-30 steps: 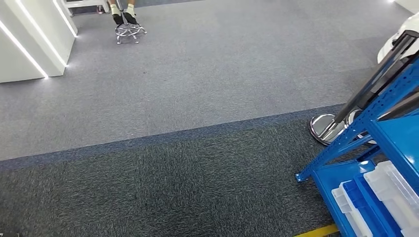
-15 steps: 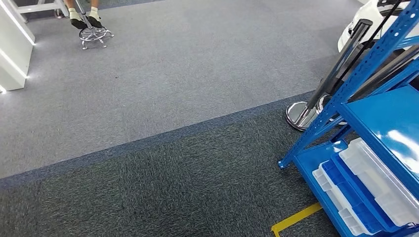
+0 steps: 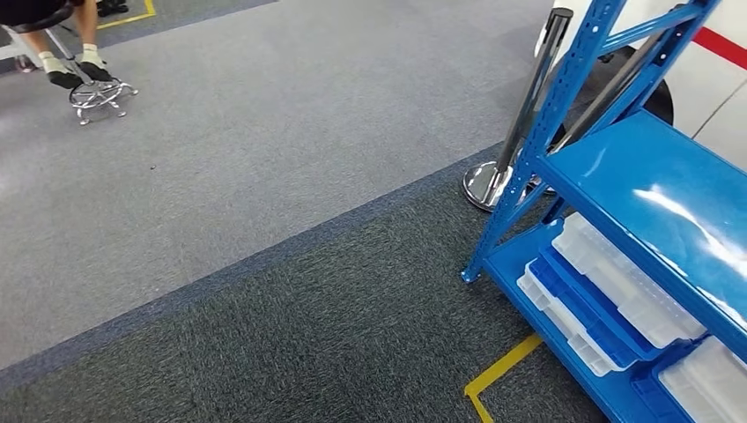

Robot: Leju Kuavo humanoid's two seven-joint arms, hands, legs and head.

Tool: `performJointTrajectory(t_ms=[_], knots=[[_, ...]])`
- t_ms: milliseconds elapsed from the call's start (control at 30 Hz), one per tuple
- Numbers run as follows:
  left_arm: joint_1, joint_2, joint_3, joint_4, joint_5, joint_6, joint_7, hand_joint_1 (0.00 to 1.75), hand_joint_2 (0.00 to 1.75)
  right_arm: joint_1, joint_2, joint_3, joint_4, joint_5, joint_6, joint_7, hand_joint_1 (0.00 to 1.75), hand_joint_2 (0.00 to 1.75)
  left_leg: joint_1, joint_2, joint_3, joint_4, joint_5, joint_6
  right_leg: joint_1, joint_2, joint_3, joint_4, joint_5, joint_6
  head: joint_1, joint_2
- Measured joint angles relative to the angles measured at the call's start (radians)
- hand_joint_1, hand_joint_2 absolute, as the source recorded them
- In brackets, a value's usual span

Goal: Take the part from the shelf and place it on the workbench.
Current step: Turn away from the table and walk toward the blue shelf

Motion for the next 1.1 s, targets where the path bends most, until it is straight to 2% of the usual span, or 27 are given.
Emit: performJointTrajectory(t_ms=[33,67,100,133,167,200,233,267,333,367,400,433,467,533,600,633,700,733,800,833,867,900,933,967,1000,1033,1100], knots=[[0.0,0.0,0.0,0.0,-0.001,0.0,0.0,0.0,0.0,-0.001,0.0,0.0,0.0,0.0,0.0,0.0,0.0,0.0,0.001,-0.024,0.022,-0.063,0.029,0.004,0.001,0.012,-0.002,0.006,-0.003,0.004,0.0,0.0],[0.0,0.0,0.0,0.0,-0.001,0.0,-0.003,0.0,0.0,-0.002,0.0,0.0,0.0,0.0,0.0,-0.001,0.0,0.0,0.002,-0.044,0.038,-0.108,0.045,0.007,0.001,0.023,-0.006,0.01,-0.005,0.008,0.0,0.0],[-0.002,0.0,0.0,0.0,-0.001,0.0,-0.007,0.0,0.0,-0.002,0.0,0.0,0.0,0.0,0.0,-0.004,0.0,0.0,0.002,-0.06,0.045,-0.13,0.048,0.01,0.0,0.032,-0.011,0.014,-0.007,0.014,0.0,0.0],[-0.004,0.0,0.0,0.0,-0.001,0.0,-0.011,0.0,0.0,-0.002,0.0,0.0,0.0,0.0,0.0,-0.008,0.0,0.0,0.001,-0.063,0.048,-0.135,0.045,0.013,-0.001,0.041,-0.015,0.015,-0.007,0.021,0.0,0.0],[-0.005,0.0,0.0,0.0,0.0,0.0,-0.016,0.0,0.0,-0.001,0.0,0.0,0.0,-0.001,0.0,-0.012,0.0,0.0,0.0,-0.054,0.05,-0.138,0.047,0.018,-0.003,0.051,-0.018,0.013,-0.005,0.028,0.0,0.0],[-0.007,0.0,0.0,0.0,0.0,-0.001,-0.021,0.0,0.0,0.0,0.0,0.0,0.0,-0.002,-0.001,-0.015,0.0,0.0,0.001,-0.043,0.053,-0.144,0.05,0.025,-0.005,0.047,-0.021,0.016,-0.006,0.034,0.0,0.0],[-0.008,-0.001,0.0,0.0,0.0,-0.002,-0.026,0.0,0.0,0.0,-0.001,0.0,0.0,-0.002,-0.001,-0.018,0.0,0.0,0.003,-0.031,0.055,-0.149,0.053,0.033,-0.005,0.03,-0.027,0.028,-0.015,0.039,0.001,0.0],[-0.008,-0.001,0.0,0.0,0.001,-0.004,-0.03,0.0,0.0,0.0,-0.002,0.0,0.0,-0.003,-0.001,-0.021,0.0,0.0,0.004,-0.018,0.058,-0.154,0.056,0.039,-0.005,0.004,-0.042,0.058,-0.033,0.043,0.003,0.0],[-0.007,-0.002,0.0,0.0,0.001,-0.007,-0.036,0.0,0.0,-0.003,-0.002,0.0,0.0,-0.004,-0.001,-0.024,0.0,0.0,0.004,0.009,0.059,-0.158,0.056,0.045,-0.006,-0.05,-0.097,0.171,-0.093,0.051,0.005,0.0],[-0.006,-0.002,0.0,0.0,0.002,-0.008,-0.037,0.0,0.0,-0.005,-0.002,0.0,0.0,-0.004,-0.001,-0.025,0.0,0.0,0.003,0.025,0.059,-0.157,0.054,0.045,-0.007,-0.061,-0.13,0.233,-0.119,0.055,0.005,0.0],[-0.005,-0.002,0.0,0.0,0.002,-0.008,-0.037,0.0,0.0,-0.004,-0.002,0.0,0.0,-0.004,-0.001,-0.025,0.0,0.0,0.002,0.04,0.059,-0.156,0.052,0.045,-0.008,-0.067,-0.151,0.274,-0.128,0.057,0.005,0.0],[-0.005,-0.002,0.0,0.0,0.002,-0.008,-0.035,0.0,0.0,-0.003,-0.003,0.0,0.0,-0.004,-0.001,-0.023,0.0,0.0,0.002,0.055,0.06,-0.156,0.05,0.044,-0.009,-0.071,-0.153,0.279,-0.118,0.058,0.005,0.0],[-0.005,-0.002,0.0,0.0,0.002,-0.008,-0.034,0.0,0.0,-0.002,-0.003,0.0,0.0,-0.003,-0.001,-0.02,0.0,0.0,0.002,0.067,0.062,-0.155,0.048,0.043,-0.009,-0.076,-0.136,0.246,-0.092,0.058,0.005,0.0],[-0.006,-0.003,0.0,0.0,0.001,-0.007,-0.031,0.0,0.0,-0.001,-0.004,-0.001,0.0,-0.003,-0.002,-0.015,0.0,0.0,0.0,0.089,0.069,-0.155,0.042,0.037,-0.004,-0.116,-0.062,0.109,-0.03,0.049,0.005,0.0],[-0.006,-0.003,0.0,0.0,0.001,-0.007,-0.029,0.0,0.0,-0.003,-0.005,-0.001,0.0,-0.003,-0.002,-0.014,0.0,0.0,-0.004,0.106,0.076,-0.154,0.036,0.026,0.006,-0.149,-0.017,0.018,-0.005,0.034,0.004,0.0],[-0.007,-0.003,0.0,0.0,0.001,-0.007,-0.029,0.0,0.0,-0.003,-0.005,-0.001,0.0,-0.003,-0.002,-0.014,0.0,0.0,-0.006,0.114,0.079,-0.155,0.034,0.021,0.01,-0.15,-0.015,0.009,-0.008,0.028,0.004,0.0],[-0.01,-0.003,0.0,0.0,0.001,-0.007,-0.028,0.0,0.0,0.0,-0.005,-0.001,0.0,-0.003,-0.002,-0.014,0.0,0.0,-0.006,0.125,0.087,-0.158,0.029,0.009,0.008,-0.129,-0.014,0.005,-0.005,0.017,0.004,0.0],[-0.011,-0.003,0.0,0.0,0.001,-0.007,-0.028,0.0,0.0,0.001,-0.005,-0.001,0.0,-0.003,-0.003,-0.014,0.0,0.0,-0.006,0.112,0.088,-0.15,0.02,0.003,0.004,-0.118,-0.011,0.001,-0.002,0.01,0.004,0.0],[-0.01,-0.002,0.0,0.0,0.001,-0.007,-0.028,0.0,0.0,0.001,-0.004,-0.002,0.0,-0.003,-0.006,-0.014,0.0,0.0,-0.002,0.061,0.062,-0.083,-0.026,-0.005,-0.003,-0.098,-0.005,-0.006,0.004,-0.002,0.003,0.0],[-0.008,-0.003,0.0,0.0,0.001,-0.007,-0.028,0.0,0.0,0.001,-0.004,-0.002,0.0,-0.003,-0.007,-0.014,0.0,0.0,-0.002,0.036,0.034,-0.021,-0.06,-0.007,-0.002,-0.087,-0.005,-0.006,0.005,-0.005,0.003,0.0],[-0.006,-0.003,0.0,0.0,0.001,-0.007,-0.028,0.0,0.0,0.0,-0.004,-0.003,0.0,-0.003,-0.007,-0.014,0.0,0.0,-0.001,0.025,0.001,0.047,-0.089,-0.007,-0.001,-0.075,-0.006,-0.005,0.005,-0.007,0.002,0.0],[-0.004,-0.003,0.0,0.0,0.001,-0.007,-0.028,0.0,0.0,0.0,-0.004,-0.003,0.0,-0.003,-0.008,-0.014,0.0,0.0,-0.001,0.02,-0.027,0.102,-0.105,-0.008,0.0,-0.061,-0.006,-0.004,0.005,-0.009,0.002,0.0],[-0.003,-0.002,0.0,0.0,0.001,-0.007,-0.028,0.0,0.0,0.001,-0.004,-0.004,0.0,-0.003,-0.008,-0.014,0.0,0.0,-0.001,0.019,-0.043,0.125,-0.1,-0.008,0.001,-0.047,-0.006,-0.002,0.004,-0.009,0.002,0.0],[-0.002,-0.002,0.0,0.0,0.001,-0.007,-0.028,0.0,0.0,0.001,-0.004,-0.005,0.0,-0.003,-0.008,-0.014,0.0,0.0,-0.001,0.017,-0.04,0.108,-0.075,-0.006,0.001,-0.032,-0.005,0.0,0.003,-0.009,0.002,0.0],[-0.002,-0.002,0.0,0.0,0.001,-0.007,-0.028,0.0,0.0,0.001,-0.004,-0.005,0.0,-0.003,-0.008,-0.014,0.0,0.0,-0.001,0.011,-0.021,0.054,-0.035,-0.003,0.001,-0.018,-0.004,0.003,0.001,-0.009,0.002,0.0],[-0.002,-0.001,0.0,0.0,0.001,-0.007,-0.028,0.0,0.0,0.001,-0.004,-0.006,0.0,-0.003,-0.009,-0.014,0.0,0.0,-0.001,-0.008,0.007,-0.017,0.004,0.001,0.001,-0.004,-0.004,0.005,0.0,-0.007,0.002,0.0],[-0.002,-0.001,0.001,0.0,0.001,-0.007,-0.03,0.0,0.0,0.0,-0.002,-0.006,0.0,-0.003,-0.01,-0.014,0.0,0.0,0.001,-0.056,0.047,-0.123,0.045,0.009,0.001,0.018,-0.01,0.012,-0.003,0.001,0.003,0.0]])
